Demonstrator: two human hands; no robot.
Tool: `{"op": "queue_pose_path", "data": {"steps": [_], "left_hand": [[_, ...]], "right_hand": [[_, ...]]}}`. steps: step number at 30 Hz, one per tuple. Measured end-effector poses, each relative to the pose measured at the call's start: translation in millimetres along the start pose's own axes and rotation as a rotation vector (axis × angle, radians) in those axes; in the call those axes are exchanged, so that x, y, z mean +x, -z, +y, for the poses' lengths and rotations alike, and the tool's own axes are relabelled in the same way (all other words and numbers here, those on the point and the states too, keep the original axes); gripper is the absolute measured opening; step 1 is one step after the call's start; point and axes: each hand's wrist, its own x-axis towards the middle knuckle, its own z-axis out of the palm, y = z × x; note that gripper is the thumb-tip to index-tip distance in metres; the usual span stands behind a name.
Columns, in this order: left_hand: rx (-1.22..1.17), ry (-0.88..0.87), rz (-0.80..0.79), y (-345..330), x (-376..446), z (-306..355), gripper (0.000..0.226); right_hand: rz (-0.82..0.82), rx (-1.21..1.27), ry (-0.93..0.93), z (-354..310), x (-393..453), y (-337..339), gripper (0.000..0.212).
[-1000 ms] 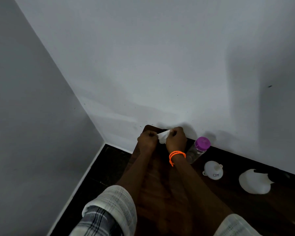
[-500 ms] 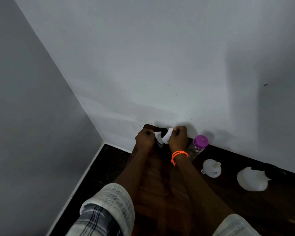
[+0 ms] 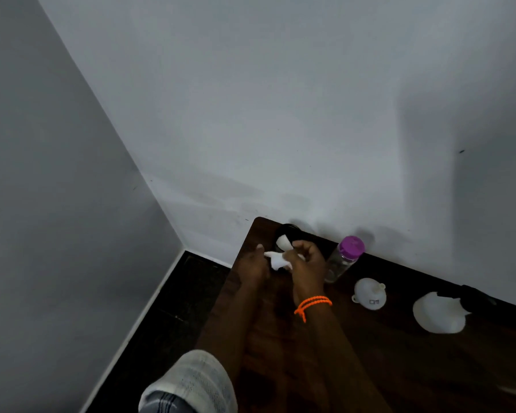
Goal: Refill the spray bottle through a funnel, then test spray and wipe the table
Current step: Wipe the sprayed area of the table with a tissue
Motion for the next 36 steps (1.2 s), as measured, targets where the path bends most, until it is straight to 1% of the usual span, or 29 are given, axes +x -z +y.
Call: {"op": "queue_pose_path", "data": {"steps": [2, 3, 4, 5, 6, 8, 9, 11, 13, 14, 15, 16, 17, 18, 19, 21, 22, 25, 26, 28, 30, 32, 34, 36], "left_hand": [[-0.259, 0.261, -0.241, 5, -15, -13, 0.06], [-0.363, 0.342, -0.352, 8, -19, -20, 0.063], [-0.416, 0.369, -0.422, 12, -22, -26, 0.065], [-0.451, 0.386, -0.438, 15, -24, -32, 0.063], [-0.474, 0.373, -0.412, 20, -22, -38, 0.058], [-0.497, 0.304, -0.337, 32, -20, -43, 0.037], [-0.487, 0.259, -0.327, 37, -17, -44, 0.031], [-0.454, 0.18, -0.332, 47, -14, -44, 0.031], [-0.426, 0.141, -0.29, 53, -11, -43, 0.031], [-0.379, 0.124, -0.244, 56, -11, -43, 0.031], [-0.274, 0.098, -0.168, 58, -12, -43, 0.032], [-0.105, 0.049, -0.061, 60, -13, -46, 0.032], [0.071, -0.025, 0.052, 61, -14, -50, 0.031], [0.192, -0.114, 0.141, 61, -16, -54, 0.029], [0.251, -0.205, 0.186, 63, -17, -58, 0.027], [0.337, -0.361, 0.186, 64, -17, -67, 0.026], [0.394, -0.455, 0.166, 64, -16, -73, 0.029], [0.629, -0.773, 0.111, 59, -10, -88, 0.045], [0.739, -0.846, 0.076, 57, -7, -90, 0.052], [1.001, -0.874, -0.039, 53, -3, -86, 0.06], [1.194, -0.859, -0.126, 51, 4, -83, 0.064], [1.302, -0.84, -0.133, 51, 14, -78, 0.062], [1.355, -0.841, -0.134, 52, 23, -73, 0.062], [1.393, -0.858, -0.13, 51, 30, -67, 0.06]], "right_hand": [[-0.063, 0.015, -0.11, 14, -4, 4, 0.028], [-0.082, 0.003, -0.15, 20, -5, 6, 0.031], [-0.092, -0.011, -0.178, 26, -4, 8, 0.033], [-0.093, -0.019, -0.197, 31, -4, 9, 0.034], [-0.091, -0.025, -0.203, 36, -3, 10, 0.036], [-0.093, -0.065, -0.196, 43, -2, 11, 0.039], [-0.104, -0.1, -0.182, 44, -3, 11, 0.04], [-0.126, -0.164, -0.165, 47, -1, 11, 0.041], [-0.122, -0.228, -0.156, 52, 3, 12, 0.039], [-0.096, -0.305, -0.135, 57, 6, 12, 0.036], [-0.049, -0.427, -0.106, 62, 8, 12, 0.036], [0.006, -0.557, -0.074, 67, 8, 13, 0.04], [0.047, -0.654, -0.047, 71, 6, 14, 0.043], [0.061, -0.706, -0.002, 73, 3, 15, 0.043], [0.043, -0.741, 0.062, 74, -2, 16, 0.04], [-0.04, -0.816, 0.195, 82, -11, 17, 0.035], [-0.085, -0.845, 0.241, 89, -15, 18, 0.034], [-0.244, -0.962, 0.364, 109, -25, 17, 0.037], [-0.316, -1.031, 0.407, 115, -24, 16, 0.042], [-0.486, -1.236, 0.421, 122, -21, 15, 0.06], [-0.593, -1.463, 0.351, 123, -19, 14, 0.067], [-0.607, -1.567, 0.315, 124, -14, 11, 0.071], [-0.597, -1.591, 0.323, 124, -9, 6, 0.083], [-0.57, -1.571, 0.368, 123, -5, 0, 0.08]]}}
